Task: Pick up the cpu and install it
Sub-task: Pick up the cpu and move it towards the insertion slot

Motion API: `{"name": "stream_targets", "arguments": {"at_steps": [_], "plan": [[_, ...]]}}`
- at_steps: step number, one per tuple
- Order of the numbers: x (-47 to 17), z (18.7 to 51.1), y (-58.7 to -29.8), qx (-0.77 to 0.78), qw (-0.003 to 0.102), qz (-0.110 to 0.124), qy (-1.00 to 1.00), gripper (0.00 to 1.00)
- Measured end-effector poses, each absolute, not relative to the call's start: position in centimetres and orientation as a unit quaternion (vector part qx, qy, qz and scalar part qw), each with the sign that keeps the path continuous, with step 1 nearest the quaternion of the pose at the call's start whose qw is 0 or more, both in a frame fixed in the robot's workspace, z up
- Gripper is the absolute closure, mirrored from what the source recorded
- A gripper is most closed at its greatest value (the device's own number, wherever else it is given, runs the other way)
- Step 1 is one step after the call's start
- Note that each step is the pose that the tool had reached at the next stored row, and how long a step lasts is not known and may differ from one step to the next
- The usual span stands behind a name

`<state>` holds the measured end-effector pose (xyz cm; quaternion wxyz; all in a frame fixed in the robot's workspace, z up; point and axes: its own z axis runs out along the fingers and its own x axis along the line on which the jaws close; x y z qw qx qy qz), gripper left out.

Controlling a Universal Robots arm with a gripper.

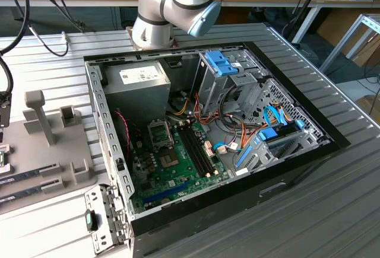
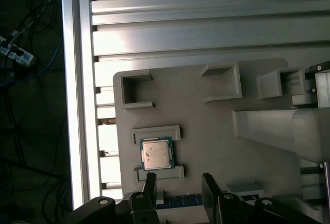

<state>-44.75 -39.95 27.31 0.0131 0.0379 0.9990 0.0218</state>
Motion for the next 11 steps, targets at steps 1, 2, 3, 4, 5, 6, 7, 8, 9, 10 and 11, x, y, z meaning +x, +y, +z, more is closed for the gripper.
{"name": "stream_targets", "arguments": {"at_steps": [1,2,3,4,5,6,7,8,9,10,11], "plan": [[-44.75,27.29,-39.95,0.038,0.013,0.022,0.999,0.52],[-44.75,27.27,-39.95,0.038,0.013,0.022,0.999,0.52],[-44.75,27.25,-39.95,0.038,0.013,0.022,0.999,0.52],[-44.75,27.24,-39.95,0.038,0.013,0.022,0.999,0.52],[-44.75,27.23,-39.95,0.038,0.013,0.022,0.999,0.52],[-44.75,27.2,-39.95,0.038,0.013,0.022,0.999,0.52],[-44.75,27.15,-39.95,0.038,0.013,0.022,0.999,0.52],[-44.75,27.12,-39.95,0.038,0.013,0.022,0.999,0.52],[-44.75,27.1,-39.95,0.038,0.013,0.022,0.999,0.52],[-44.75,27.08,-39.95,0.038,0.013,0.022,0.999,0.52],[-44.75,27.05,-39.95,0.038,0.013,0.022,0.999,0.52]]}}
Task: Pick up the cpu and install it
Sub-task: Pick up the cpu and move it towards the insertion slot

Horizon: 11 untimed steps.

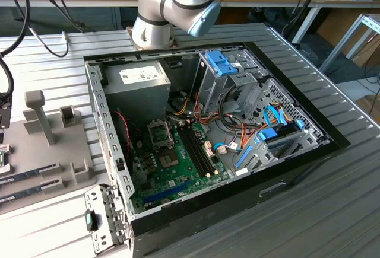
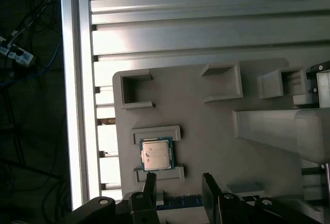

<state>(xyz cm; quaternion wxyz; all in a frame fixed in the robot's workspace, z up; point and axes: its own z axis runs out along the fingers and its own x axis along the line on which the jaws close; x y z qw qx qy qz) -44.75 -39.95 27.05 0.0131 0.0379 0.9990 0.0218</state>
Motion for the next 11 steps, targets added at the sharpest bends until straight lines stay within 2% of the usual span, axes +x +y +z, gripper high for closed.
{"name": "stream_targets", "arguments": {"at_steps": [11], "plan": [[-44.94,26.83,-39.95,0.038,0.013,0.022,0.999,0.52]]}}
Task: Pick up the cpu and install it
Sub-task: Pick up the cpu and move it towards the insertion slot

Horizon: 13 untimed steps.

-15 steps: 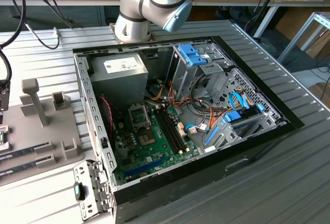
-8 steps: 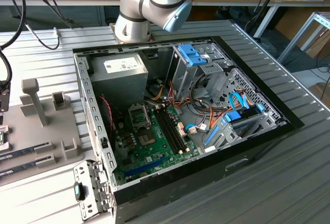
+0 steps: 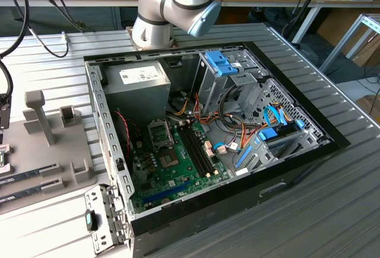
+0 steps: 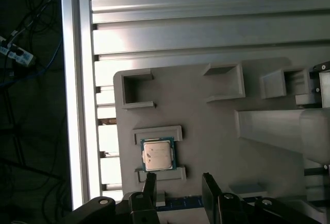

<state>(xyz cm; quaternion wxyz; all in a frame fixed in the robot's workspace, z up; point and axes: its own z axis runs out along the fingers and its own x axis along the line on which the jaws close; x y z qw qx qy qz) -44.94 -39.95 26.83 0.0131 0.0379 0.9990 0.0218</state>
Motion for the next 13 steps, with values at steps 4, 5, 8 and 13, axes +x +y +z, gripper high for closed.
{"name": "stream_targets", "arguments": {"at_steps": [4,5,8,13], "plan": [[-45.07,26.72,-39.99,0.038,0.013,0.022,0.999,0.52],[-45.09,26.69,-39.99,0.038,0.013,0.022,0.999,0.52],[-45.11,26.62,-40.01,0.038,0.013,0.022,0.999,0.52],[-45.11,26.52,-40.02,0.038,0.013,0.022,0.999,0.52]]}}
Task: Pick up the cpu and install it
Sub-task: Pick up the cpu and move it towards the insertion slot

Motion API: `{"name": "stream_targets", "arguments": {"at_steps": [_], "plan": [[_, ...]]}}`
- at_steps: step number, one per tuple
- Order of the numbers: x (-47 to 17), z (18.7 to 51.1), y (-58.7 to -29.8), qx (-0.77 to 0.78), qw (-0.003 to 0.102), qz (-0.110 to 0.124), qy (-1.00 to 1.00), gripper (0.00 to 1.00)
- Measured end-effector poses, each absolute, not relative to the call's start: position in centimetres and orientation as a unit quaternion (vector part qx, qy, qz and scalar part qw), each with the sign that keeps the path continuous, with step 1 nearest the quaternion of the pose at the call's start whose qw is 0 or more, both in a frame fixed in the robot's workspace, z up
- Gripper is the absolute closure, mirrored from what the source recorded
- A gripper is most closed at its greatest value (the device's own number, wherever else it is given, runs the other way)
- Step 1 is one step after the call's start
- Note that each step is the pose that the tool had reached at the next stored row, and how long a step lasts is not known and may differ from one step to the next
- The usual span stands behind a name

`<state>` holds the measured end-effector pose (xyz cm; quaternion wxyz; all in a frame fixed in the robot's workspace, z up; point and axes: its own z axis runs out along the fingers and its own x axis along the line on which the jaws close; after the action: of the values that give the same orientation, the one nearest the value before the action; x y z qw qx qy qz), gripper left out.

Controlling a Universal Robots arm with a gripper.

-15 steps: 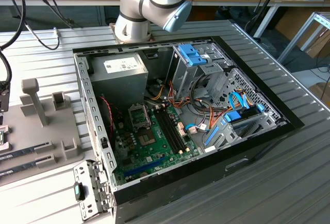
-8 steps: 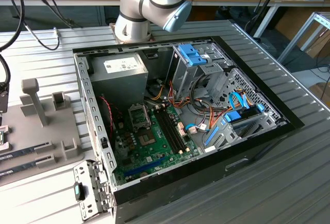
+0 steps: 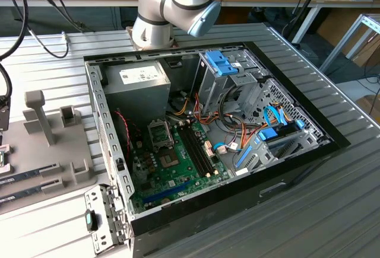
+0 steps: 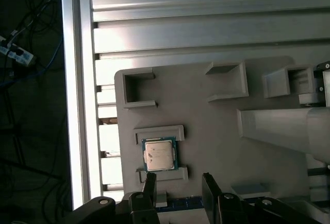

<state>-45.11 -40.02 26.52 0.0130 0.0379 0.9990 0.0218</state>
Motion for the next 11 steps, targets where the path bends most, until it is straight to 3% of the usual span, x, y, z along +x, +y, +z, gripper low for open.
{"name": "stream_targets", "arguments": {"at_steps": [11], "plan": [[-45.2,25.88,-40.09,0.038,0.013,0.022,0.999,0.52]]}}
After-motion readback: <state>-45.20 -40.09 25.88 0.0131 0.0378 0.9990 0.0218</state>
